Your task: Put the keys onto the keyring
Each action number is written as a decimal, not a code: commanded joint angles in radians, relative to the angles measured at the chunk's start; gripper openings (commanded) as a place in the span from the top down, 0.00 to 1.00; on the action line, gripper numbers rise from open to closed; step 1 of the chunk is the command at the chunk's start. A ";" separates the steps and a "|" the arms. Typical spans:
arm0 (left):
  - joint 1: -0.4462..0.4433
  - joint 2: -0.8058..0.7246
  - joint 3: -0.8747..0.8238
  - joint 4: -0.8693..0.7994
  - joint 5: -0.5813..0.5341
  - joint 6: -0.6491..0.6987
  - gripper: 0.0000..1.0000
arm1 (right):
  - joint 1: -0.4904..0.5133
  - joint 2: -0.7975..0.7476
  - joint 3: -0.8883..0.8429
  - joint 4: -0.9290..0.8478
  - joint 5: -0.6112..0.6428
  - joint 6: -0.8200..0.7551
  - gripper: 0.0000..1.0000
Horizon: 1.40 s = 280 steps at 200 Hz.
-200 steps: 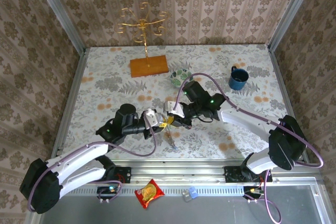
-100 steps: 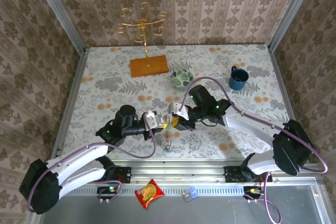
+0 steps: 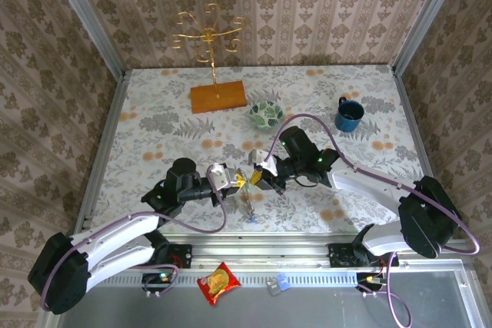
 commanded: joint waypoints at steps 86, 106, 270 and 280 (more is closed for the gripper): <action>0.003 0.013 -0.013 0.172 0.057 -0.057 1.00 | -0.010 -0.064 -0.041 0.123 -0.025 0.046 0.77; 0.003 0.011 -0.013 0.169 0.057 -0.055 1.00 | -0.009 -0.067 -0.044 0.118 -0.020 0.047 0.84; -0.005 0.047 -0.036 0.285 0.055 -0.105 1.00 | -0.017 -0.022 -0.071 0.241 -0.069 0.114 0.82; -0.004 0.051 -0.042 0.311 0.050 -0.117 1.00 | -0.017 -0.013 -0.072 0.255 -0.074 0.120 0.89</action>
